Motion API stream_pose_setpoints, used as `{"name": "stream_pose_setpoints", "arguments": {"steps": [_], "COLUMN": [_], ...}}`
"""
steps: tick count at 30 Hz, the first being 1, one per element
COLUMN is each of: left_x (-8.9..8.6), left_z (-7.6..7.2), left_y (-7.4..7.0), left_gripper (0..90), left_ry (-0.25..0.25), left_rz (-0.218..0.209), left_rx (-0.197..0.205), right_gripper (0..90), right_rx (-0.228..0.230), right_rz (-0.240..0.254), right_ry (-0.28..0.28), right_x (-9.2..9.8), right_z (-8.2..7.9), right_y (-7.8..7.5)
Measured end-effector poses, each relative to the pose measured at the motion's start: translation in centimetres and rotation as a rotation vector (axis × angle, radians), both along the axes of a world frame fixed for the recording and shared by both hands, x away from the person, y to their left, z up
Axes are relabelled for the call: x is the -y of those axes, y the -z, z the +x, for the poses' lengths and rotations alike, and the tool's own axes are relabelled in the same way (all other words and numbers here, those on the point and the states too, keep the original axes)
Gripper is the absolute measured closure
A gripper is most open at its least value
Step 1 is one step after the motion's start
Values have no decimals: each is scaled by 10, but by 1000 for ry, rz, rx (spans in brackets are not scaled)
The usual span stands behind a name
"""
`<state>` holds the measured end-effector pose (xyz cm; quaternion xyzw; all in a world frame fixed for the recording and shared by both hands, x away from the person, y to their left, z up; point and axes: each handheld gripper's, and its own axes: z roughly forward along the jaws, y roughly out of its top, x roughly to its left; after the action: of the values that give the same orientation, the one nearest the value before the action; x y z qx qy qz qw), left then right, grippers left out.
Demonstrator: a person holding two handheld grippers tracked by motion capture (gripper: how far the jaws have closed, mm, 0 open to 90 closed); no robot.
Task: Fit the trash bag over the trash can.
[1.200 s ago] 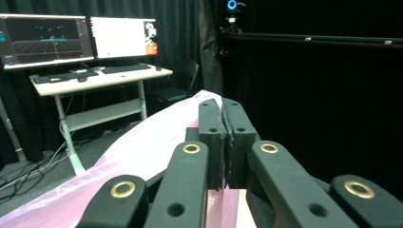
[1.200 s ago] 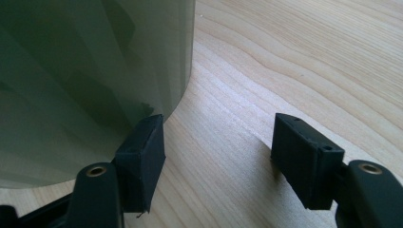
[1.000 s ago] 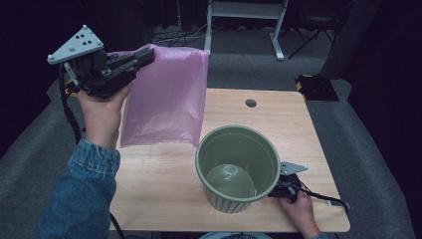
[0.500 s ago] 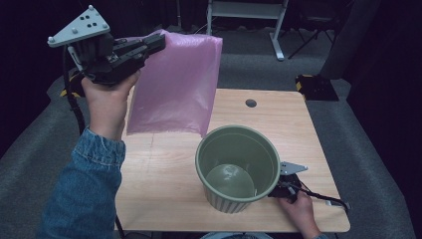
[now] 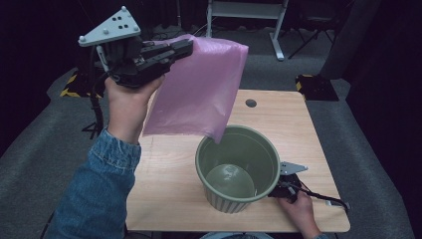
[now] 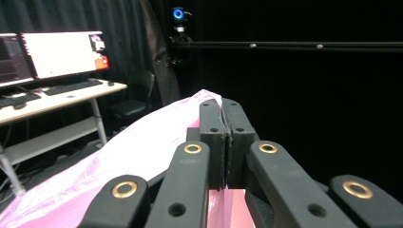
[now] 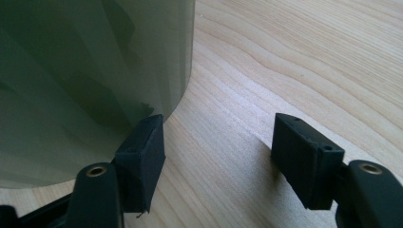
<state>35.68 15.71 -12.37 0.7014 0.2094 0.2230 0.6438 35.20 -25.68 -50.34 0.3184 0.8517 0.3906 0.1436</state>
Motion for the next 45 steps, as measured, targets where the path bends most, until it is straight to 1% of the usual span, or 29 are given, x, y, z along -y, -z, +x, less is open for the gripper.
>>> {"name": "stream_pose_setpoints", "arguments": {"steps": [3, 4, 6, 7, 11, 13, 16, 23, 29, 32, 39, 42, 45], "left_x": [5, 7, 11, 14, 28, 36, 45, 62, 74, 82, 99, 106, 111], "left_z": [-2, -3, -4, -4, -5, -4, -1, 2, 5, 5, 6, 8, 8], "left_y": [-2, -3, -2, -1, 8, 14, 20, 33, 41, 46, 56, 60, 63], "left_gripper": [884, 885, 884, 884, 884, 884, 883, 883, 881, 880, 879, 879, 874], "left_ry": [13, 23, 40, 48, 73, 87, 101, 128, 140, 145, 176, 191, 202], "left_rz": [-2, -11, -16, -11, 8, 20, 33, 44, 50, 75, 60, 60, 66], "left_rx": [4, 3, -6, -7, -22, -31, -46, -62, -75, -80, -90, -100, -100], "right_gripper": [357, 357, 357, 357, 357, 357, 357, 356, 356, 356, 356, 356, 356], "right_rx": [0, 0, 0, 0, 0, 0, 0, 0, 0, 0, 0, 0, 0], "right_rz": [0, 0, 0, 0, 0, 0, 0, 0, 0, 0, 0, 0, 0], "right_ry": [0, 0, -1, -1, -1, -1, -1, -1, -1, -1, -1, -1, -1], "right_x": [0, 0, 0, 0, 0, 0, 0, 0, 0, 0, 0, 0, 0], "right_z": [0, 0, 0, 0, 0, 0, 0, 0, 0, 0, 0, 0, 0], "right_y": [0, 0, 0, 0, 0, 0, 0, 0, 0, 0, 0, 0, 0]}}
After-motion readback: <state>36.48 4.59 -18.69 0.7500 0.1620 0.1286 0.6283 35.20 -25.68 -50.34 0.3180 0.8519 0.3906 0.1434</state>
